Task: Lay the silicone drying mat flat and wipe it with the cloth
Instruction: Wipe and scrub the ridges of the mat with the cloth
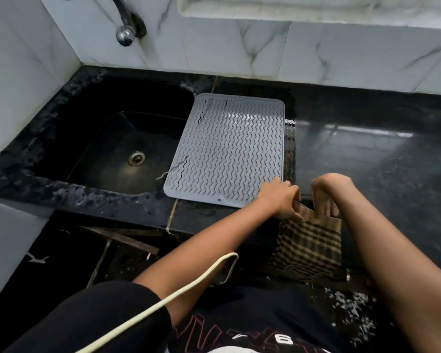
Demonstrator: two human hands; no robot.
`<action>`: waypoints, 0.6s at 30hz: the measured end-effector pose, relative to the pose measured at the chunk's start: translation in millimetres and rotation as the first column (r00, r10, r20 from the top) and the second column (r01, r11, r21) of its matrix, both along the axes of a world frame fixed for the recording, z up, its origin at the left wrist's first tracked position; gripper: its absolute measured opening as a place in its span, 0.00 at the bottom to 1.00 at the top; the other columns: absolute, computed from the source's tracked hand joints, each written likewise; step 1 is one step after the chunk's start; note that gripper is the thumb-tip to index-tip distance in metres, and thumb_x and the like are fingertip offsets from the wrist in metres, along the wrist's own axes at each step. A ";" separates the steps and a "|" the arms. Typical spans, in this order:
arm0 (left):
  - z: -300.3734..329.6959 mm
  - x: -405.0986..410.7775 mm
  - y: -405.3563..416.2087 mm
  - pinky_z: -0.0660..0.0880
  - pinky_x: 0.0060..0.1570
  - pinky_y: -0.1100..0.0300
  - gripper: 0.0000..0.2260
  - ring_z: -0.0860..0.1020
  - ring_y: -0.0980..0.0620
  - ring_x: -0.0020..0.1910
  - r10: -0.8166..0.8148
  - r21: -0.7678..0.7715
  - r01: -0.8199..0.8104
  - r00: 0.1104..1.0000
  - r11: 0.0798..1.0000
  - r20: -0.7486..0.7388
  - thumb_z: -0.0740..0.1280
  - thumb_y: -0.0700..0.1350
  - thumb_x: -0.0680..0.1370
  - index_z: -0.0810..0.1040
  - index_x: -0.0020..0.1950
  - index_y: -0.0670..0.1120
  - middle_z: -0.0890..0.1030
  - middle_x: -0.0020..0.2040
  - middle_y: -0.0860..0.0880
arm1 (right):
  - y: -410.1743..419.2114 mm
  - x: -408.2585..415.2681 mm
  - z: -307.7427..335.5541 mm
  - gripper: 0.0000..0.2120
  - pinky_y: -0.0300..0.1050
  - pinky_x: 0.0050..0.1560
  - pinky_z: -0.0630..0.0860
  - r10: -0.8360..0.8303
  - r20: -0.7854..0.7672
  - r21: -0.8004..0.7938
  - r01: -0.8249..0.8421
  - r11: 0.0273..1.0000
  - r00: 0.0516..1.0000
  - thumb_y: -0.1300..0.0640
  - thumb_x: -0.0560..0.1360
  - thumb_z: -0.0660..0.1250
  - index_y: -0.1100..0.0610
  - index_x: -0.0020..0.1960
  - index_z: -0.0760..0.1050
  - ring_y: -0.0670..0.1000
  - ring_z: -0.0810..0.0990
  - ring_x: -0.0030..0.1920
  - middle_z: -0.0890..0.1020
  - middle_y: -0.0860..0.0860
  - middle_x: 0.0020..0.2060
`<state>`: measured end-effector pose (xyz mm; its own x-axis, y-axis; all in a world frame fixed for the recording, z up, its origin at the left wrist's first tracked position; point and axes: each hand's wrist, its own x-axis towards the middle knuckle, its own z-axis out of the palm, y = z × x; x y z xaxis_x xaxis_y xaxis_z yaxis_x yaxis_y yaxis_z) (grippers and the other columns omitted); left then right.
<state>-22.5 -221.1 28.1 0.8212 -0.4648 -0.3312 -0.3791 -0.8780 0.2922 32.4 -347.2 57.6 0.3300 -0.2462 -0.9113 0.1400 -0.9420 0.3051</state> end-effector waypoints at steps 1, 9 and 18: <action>-1.3 -1.0 -1.5 0.70 0.59 0.52 0.28 0.71 0.45 0.63 -0.009 0.032 0.009 1.000 0.999 0.010 0.70 0.64 0.70 0.74 0.62 0.49 0.75 0.61 0.46 | -0.2 -2.4 -0.9 0.23 0.50 0.66 0.72 -0.007 0.016 0.003 0.007 1.000 1.000 0.51 0.69 0.75 0.60 0.59 0.77 0.52 0.78 0.60 0.80 0.51 0.58; 8.5 4.2 0.6 0.71 0.47 0.57 0.09 0.76 0.47 0.49 -0.012 -0.045 -0.001 0.954 0.999 -0.300 0.68 0.51 0.74 0.76 0.47 0.47 0.80 0.49 0.46 | -8.5 -8.5 -1.0 0.19 0.43 0.47 0.77 0.035 0.013 0.220 -0.037 0.975 0.999 0.53 0.69 0.74 0.57 0.58 0.78 0.50 0.77 0.51 0.79 0.50 0.52; 95.6 56.6 81.0 0.76 0.51 0.60 0.10 0.74 0.54 0.45 0.145 -0.264 -0.271 0.898 0.926 -0.415 0.64 0.39 0.76 0.74 0.56 0.39 0.76 0.49 0.49 | 4.8 18.7 62.3 0.07 0.39 0.34 0.75 -0.432 0.266 0.884 -0.040 0.465 0.862 0.64 0.69 0.73 0.56 0.39 0.75 0.46 0.76 0.35 0.78 0.51 0.35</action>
<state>34.1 -140.2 123.8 0.7494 -0.4270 -0.5061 -0.0016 -0.7655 0.6435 51.2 -342.4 119.8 0.7550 0.4470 -0.4798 0.0037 -0.7346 -0.6785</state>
